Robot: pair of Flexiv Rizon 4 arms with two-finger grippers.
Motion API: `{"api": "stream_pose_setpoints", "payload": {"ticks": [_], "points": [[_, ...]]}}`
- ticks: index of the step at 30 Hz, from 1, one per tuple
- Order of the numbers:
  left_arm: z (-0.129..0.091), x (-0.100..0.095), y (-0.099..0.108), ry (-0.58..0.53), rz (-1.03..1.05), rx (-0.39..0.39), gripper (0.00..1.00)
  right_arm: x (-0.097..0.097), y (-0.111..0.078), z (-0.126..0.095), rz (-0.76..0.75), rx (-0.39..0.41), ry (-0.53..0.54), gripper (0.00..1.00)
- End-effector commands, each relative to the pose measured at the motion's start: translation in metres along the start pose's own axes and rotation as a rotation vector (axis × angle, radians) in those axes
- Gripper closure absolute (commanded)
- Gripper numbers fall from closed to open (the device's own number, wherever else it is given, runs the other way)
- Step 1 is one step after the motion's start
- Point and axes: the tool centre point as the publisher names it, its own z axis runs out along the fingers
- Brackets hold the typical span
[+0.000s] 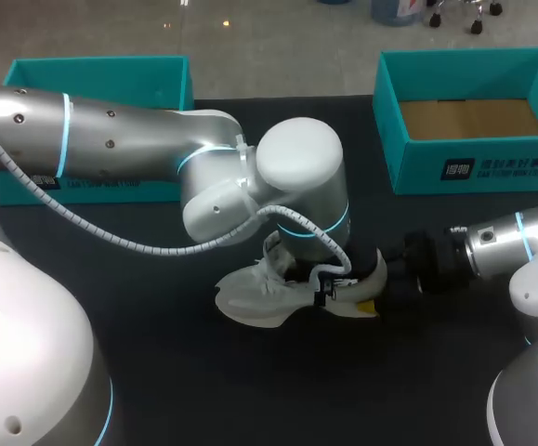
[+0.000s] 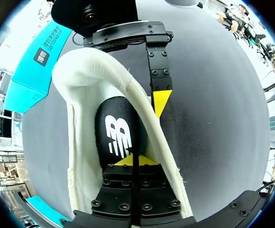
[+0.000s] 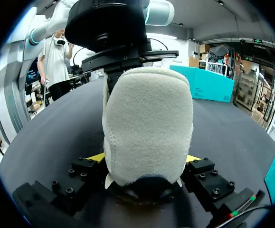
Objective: Take the shoe out of the shoebox, open the shoe tongue, remove and reinsert the insole, then place the shoe into the shoebox
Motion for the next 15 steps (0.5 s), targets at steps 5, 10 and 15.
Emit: {"api": "stream_pose_setpoints", "payload": {"ticks": [5, 10, 15], "points": [[-0.022, -0.003, 0.008, -0.011, 0.002, 0.045, 1.0, 0.0, -0.002, 0.001, 0.0, 0.002, -0.001, 1.0], [-0.034, -0.005, 0.011, 0.024, 0.004, 0.1, 1.0, 0.0, -0.002, 0.001, 0.0, 0.002, -0.001, 1.0], [-0.043, -0.007, 0.017, 0.062, -0.007, 0.14, 1.0, 0.0, -0.002, 0.001, 0.0, 0.002, -0.001, 1.0]]}}
